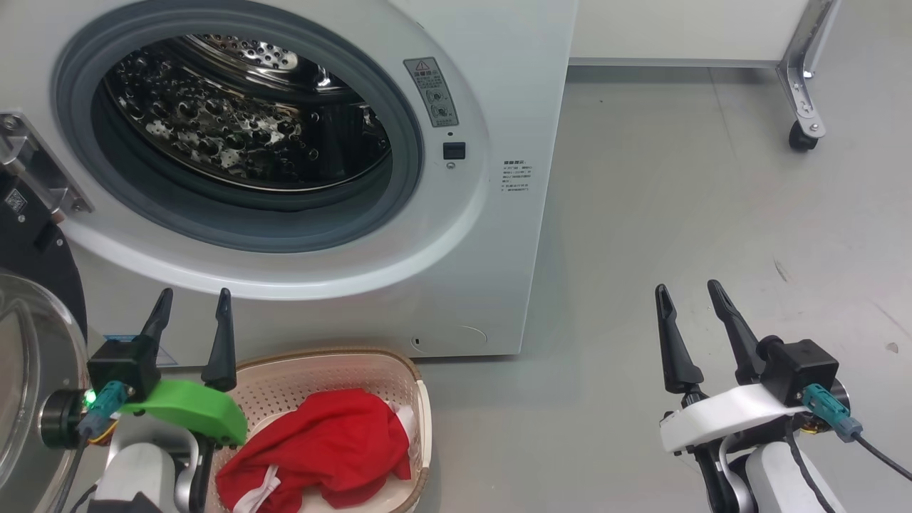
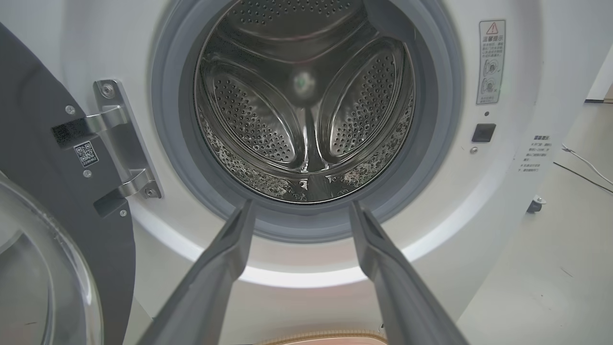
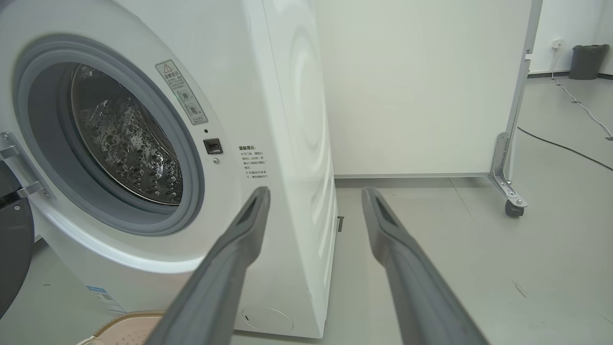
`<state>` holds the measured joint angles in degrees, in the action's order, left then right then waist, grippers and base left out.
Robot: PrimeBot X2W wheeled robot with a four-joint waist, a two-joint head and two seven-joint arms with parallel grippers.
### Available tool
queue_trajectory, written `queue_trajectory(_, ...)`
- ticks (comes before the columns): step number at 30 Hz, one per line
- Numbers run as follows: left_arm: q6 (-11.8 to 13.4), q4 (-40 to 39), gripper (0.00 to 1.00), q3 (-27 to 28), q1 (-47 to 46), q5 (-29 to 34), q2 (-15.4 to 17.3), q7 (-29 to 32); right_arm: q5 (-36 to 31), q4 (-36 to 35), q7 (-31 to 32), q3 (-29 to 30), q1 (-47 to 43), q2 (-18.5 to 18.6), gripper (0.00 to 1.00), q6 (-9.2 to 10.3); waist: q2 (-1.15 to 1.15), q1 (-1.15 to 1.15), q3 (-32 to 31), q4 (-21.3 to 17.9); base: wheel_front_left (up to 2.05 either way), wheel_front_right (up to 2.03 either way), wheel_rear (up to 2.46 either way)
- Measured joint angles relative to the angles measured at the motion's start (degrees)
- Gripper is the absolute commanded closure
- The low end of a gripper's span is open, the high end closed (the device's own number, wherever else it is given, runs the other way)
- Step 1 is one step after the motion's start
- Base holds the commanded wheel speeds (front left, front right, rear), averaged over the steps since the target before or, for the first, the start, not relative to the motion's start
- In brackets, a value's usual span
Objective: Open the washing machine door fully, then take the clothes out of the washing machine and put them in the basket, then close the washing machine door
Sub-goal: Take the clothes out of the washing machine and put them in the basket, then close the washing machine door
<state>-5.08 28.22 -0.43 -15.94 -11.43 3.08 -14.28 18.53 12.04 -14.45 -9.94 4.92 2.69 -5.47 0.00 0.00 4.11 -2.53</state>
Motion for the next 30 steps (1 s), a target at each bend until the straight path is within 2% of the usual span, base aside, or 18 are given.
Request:
queue_trajectory(16,0.2,-5.9,0.00,-0.4,7.9,-0.8,-0.5,0.0,0.0,-0.6,0.0,0.2,-1.9,-0.1,0.00,-0.03,0.00,0.00,-1.5,0.2,0.00,0.00,0.00)
queue_trajectory(30,-0.3,-8.9,0.00,-1.4,10.2,-1.6,-0.6,0.0,0.0,-0.9,0.0,0.2,-2.0,-0.1,0.00,-0.47,0.00,0.00,-1.8,0.3,0.00,0.00,0.00)
